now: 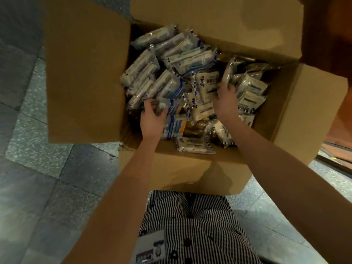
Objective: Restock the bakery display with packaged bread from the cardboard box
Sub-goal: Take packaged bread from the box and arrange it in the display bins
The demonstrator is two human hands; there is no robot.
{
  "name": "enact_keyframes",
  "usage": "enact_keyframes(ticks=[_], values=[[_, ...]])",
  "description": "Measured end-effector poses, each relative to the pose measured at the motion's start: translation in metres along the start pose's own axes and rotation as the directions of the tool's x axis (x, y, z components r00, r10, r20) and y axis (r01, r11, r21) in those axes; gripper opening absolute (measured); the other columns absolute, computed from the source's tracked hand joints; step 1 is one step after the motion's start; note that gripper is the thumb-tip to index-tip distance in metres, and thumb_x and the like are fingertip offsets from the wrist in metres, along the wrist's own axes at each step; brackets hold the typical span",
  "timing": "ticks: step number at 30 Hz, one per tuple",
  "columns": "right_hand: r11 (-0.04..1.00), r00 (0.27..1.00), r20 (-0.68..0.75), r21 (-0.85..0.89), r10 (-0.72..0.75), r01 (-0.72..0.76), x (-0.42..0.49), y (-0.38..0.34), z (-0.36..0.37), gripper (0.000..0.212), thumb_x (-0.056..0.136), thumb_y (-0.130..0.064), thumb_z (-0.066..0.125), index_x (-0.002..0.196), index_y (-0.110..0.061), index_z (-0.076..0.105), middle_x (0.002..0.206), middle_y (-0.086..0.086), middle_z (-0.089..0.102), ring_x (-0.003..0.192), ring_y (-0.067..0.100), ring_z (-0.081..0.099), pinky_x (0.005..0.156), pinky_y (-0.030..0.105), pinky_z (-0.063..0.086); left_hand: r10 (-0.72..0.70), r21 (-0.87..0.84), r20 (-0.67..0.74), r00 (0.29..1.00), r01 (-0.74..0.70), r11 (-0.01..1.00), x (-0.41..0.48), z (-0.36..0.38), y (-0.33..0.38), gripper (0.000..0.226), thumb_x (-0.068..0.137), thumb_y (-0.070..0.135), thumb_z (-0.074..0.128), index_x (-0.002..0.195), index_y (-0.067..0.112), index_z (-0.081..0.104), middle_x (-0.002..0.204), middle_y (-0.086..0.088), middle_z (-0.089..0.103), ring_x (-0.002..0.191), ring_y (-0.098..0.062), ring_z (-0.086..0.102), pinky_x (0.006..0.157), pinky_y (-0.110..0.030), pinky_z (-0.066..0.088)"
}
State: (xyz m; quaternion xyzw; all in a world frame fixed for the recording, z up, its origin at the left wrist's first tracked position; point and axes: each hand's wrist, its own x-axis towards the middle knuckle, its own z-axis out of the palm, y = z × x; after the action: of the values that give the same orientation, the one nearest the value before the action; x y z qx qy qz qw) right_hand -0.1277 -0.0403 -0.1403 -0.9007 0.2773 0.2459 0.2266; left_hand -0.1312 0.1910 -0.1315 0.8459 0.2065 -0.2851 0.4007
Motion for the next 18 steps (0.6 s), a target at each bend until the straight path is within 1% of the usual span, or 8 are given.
enact_keyframes(ticks=[2, 4, 7, 8, 11, 13, 15, 18], values=[[0.998, 0.998, -0.057, 0.062, 0.005, -0.002, -0.002, 0.002, -0.005, 0.030, 0.095, -0.003, 0.045, 0.124, -0.004, 0.052, 0.128, 0.020, 0.051, 0.105, 0.032, 0.053, 0.078, 0.035, 0.043, -0.003, -0.009, -0.015, 1.000, 0.003, 1.000, 0.000, 0.001, 0.002, 0.047, 0.090, 0.027, 0.070, 0.128, 0.019, 0.045, 0.123, -0.005, 0.064, 0.110, -0.020, 0.062, 0.092, -0.046, 0.054], [0.991, 0.994, -0.104, 0.133, 0.018, -0.004, -0.010, 0.003, -0.012, 0.024, 0.094, -0.001, 0.046, 0.117, -0.004, 0.054, 0.120, 0.016, 0.055, 0.093, 0.023, 0.052, 0.074, 0.032, 0.043, 0.018, -0.028, -0.021, 1.000, -0.019, 0.999, -0.004, 0.000, 0.007, 0.043, 0.092, 0.022, 0.069, 0.129, 0.015, 0.048, 0.120, -0.004, 0.065, 0.105, -0.015, 0.062, 0.091, -0.036, 0.055], [0.981, 0.988, -0.154, 0.192, -0.006, 0.036, -0.030, 0.007, -0.021, 0.017, 0.095, -0.006, 0.051, 0.111, -0.004, 0.055, 0.115, 0.014, 0.057, 0.088, 0.022, 0.053, 0.068, 0.029, 0.041, 0.050, -0.042, -0.026, 0.998, -0.051, 0.998, -0.013, -0.006, 0.014, 0.034, 0.094, 0.018, 0.066, 0.125, 0.012, 0.053, 0.103, 0.003, 0.062, 0.091, -0.007, 0.058, 0.079, -0.019, 0.051], [0.975, 0.985, -0.172, 0.217, -0.013, 0.051, -0.038, 0.009, -0.024, 0.015, 0.096, -0.009, 0.052, 0.110, -0.005, 0.055, 0.113, 0.013, 0.057, 0.087, 0.021, 0.053, 0.064, 0.023, 0.039, 0.061, -0.037, -0.036, 0.997, -0.063, 0.997, -0.017, -0.009, 0.017, 0.031, 0.095, 0.017, 0.065, 0.124, 0.010, 0.055, 0.099, 0.003, 0.060, 0.085, -0.005, 0.056, 0.074, -0.012, 0.048], [0.951, 0.981, -0.192, 0.304, 0.000, 0.059, -0.064, 0.014, -0.035, 0.013, 0.098, -0.015, 0.055, 0.109, -0.008, 0.056, 0.110, 0.008, 0.059, 0.083, 0.016, 0.053, 0.060, 0.014, 0.035, 0.094, -0.046, -0.068, 0.993, -0.097, 0.994, -0.029, -0.019, 0.027, 0.032, 0.095, 0.018, 0.064, 0.125, 0.007, 0.057, 0.094, 0.005, 0.057, 0.075, 0.003, 0.053, 0.063, -0.002, 0.041], [0.938, 0.980, -0.197, 0.335, -0.027, 0.093, -0.081, 0.014, -0.043, 0.014, 0.097, -0.015, 0.056, 0.111, -0.011, 0.059, 0.111, 0.008, 0.061, 0.091, 0.018, 0.057, 0.068, 0.020, 0.042, 0.111, -0.068, -0.087, 0.990, -0.117, 0.991, -0.038, -0.029, 0.033, 0.032, 0.095, 0.017, 0.065, 0.124, 0.007, 0.058, 0.089, 0.011, 0.055, 0.074, 0.007, 0.051, 0.064, 0.000, 0.040], [0.924, 0.977, -0.203, 0.358, -0.067, 0.137, -0.098, 0.012, -0.051, 0.020, 0.097, -0.015, 0.058, 0.116, -0.013, 0.063, 0.113, 0.007, 0.063, 0.097, 0.018, 0.058, 0.078, 0.024, 0.044, 0.139, -0.070, -0.116, 0.983, -0.148, 0.987, -0.046, -0.040, 0.038, 0.030, 0.095, 0.018, 0.065, 0.123, 0.008, 0.058, 0.085, 0.015, 0.053, 0.072, 0.002, 0.052, 0.069, -0.006, 0.044], [0.896, 0.967, -0.216, 0.390, -0.134, 0.211, -0.124, 0.008, -0.061, 0.020, 0.097, -0.017, 0.059, 0.115, -0.011, 0.065, 0.107, 0.005, 0.066, 0.093, 0.017, 0.060, 0.078, 0.025, 0.043, 0.170, -0.091, -0.179, 0.969, -0.188, 0.978, -0.063, -0.057, 0.042, 0.031, 0.095, 0.021, 0.065, 0.122, 0.007, 0.060, 0.091, 0.007, 0.058, 0.084, -0.007, 0.054, 0.072, -0.014, 0.044]])
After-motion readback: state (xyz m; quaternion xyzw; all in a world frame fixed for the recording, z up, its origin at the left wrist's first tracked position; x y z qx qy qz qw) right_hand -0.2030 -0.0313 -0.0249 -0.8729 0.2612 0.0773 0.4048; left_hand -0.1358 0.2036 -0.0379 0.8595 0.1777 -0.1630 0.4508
